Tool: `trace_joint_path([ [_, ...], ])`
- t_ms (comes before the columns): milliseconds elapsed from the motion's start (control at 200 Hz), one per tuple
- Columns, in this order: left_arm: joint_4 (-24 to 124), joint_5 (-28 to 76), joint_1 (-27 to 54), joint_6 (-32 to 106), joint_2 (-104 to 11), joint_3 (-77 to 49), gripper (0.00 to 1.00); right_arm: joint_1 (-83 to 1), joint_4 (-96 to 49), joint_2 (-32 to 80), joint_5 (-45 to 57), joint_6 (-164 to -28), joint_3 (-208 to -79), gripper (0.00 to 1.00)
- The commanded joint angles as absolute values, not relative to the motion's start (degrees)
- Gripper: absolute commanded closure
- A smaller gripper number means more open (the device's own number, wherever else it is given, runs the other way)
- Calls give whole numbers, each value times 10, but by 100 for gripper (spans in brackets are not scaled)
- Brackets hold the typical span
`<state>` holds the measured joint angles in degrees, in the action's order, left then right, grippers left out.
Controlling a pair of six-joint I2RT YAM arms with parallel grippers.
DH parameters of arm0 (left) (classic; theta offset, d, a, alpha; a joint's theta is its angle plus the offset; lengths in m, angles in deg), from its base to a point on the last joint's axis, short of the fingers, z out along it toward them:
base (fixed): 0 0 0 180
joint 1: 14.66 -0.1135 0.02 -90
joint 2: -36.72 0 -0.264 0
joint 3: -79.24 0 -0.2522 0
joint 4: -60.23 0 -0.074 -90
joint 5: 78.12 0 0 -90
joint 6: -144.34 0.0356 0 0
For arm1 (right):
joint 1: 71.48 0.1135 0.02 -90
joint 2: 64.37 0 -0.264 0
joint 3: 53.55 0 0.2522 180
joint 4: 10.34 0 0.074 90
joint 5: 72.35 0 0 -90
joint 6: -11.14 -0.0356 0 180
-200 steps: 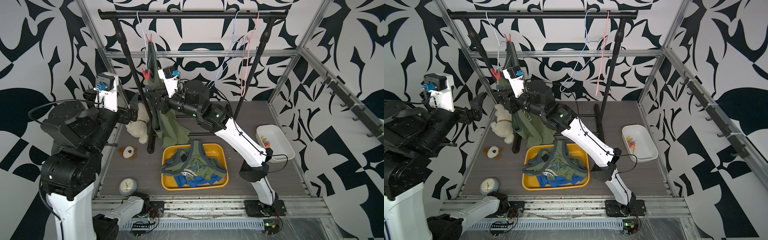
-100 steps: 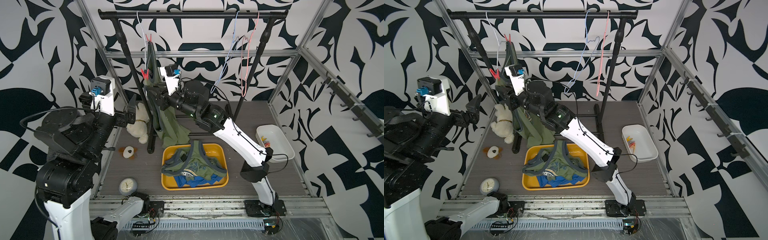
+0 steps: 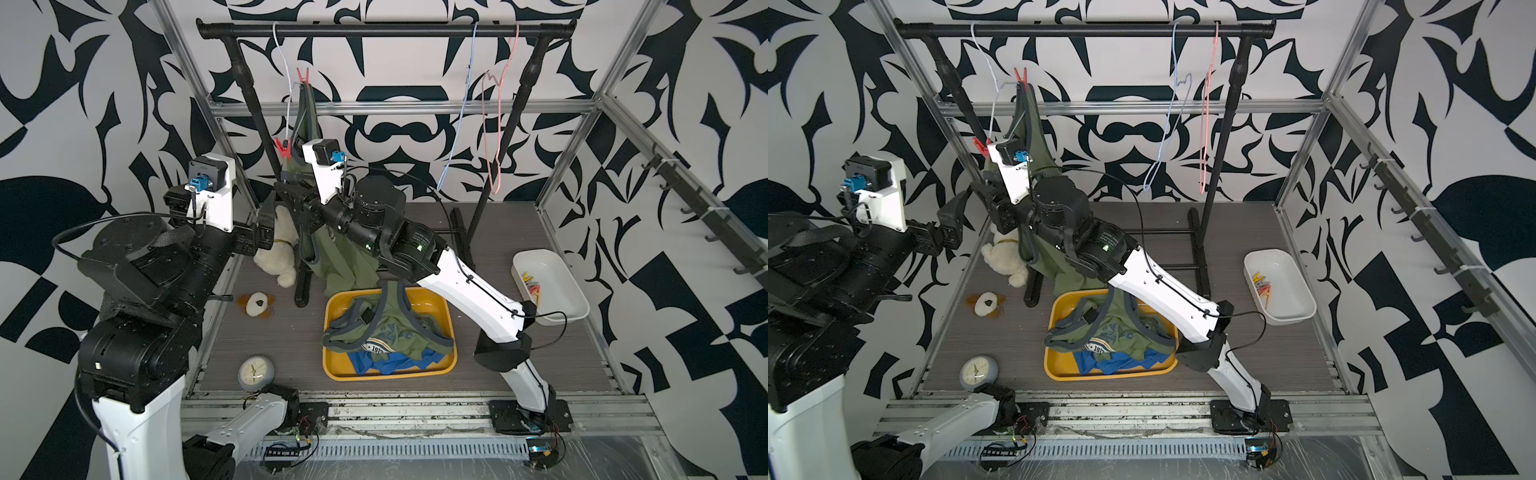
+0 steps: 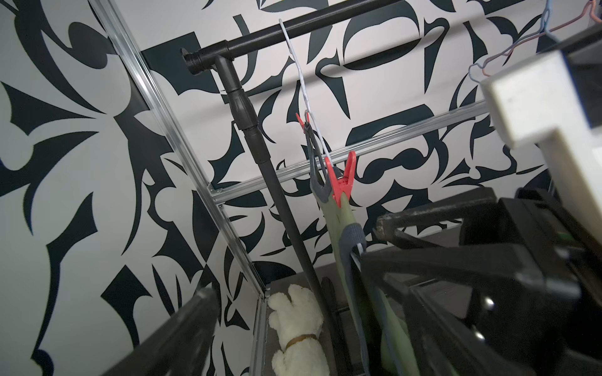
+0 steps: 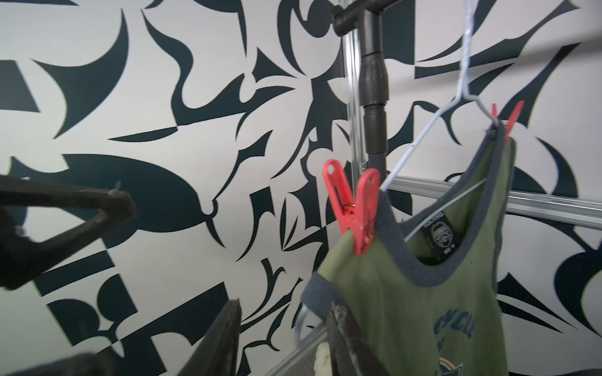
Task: Remove the clothespins securing tank tops to the hanger
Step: Pick up the hanger from the clothesline.
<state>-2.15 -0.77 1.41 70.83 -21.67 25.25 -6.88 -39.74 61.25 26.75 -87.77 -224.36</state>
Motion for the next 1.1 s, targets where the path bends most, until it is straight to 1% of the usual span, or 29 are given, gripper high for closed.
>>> trace_joint_path([
  [0, -8, -5, 12, 712, -210, 248, 7, -68, -359, 620, 315, -868, -2265, 56],
  [190, -10, -5, 12, 713, -209, 250, 6, -65, -348, 633, 325, -854, -2274, 55],
  [305, -10, -5, 12, 716, -210, 251, 6, -64, -344, 635, 350, -840, -2277, 56],
  [420, -10, -7, 12, 718, -210, 251, 6, -65, -339, 634, 383, -810, -2277, 61],
  [475, -11, -8, 12, 720, -209, 250, 6, -67, -337, 630, 397, -796, -2270, 62],
  [705, -10, -13, 12, 724, -212, 247, 6, -74, -289, 613, 389, -773, -2227, 60],
  [790, -11, -12, 12, 724, -213, 246, 6, -75, -284, 624, 401, -767, -2247, 61],
  [865, -12, -10, 12, 723, -214, 246, 6, -80, -301, 637, 418, -769, -2277, 63],
  [940, -13, -10, 12, 724, -218, 247, 6, -92, -316, 636, 422, -790, -2280, 68],
  [1095, -15, -5, 12, 725, -229, 258, 6, -126, -334, 612, 382, -849, -2248, 72],
])
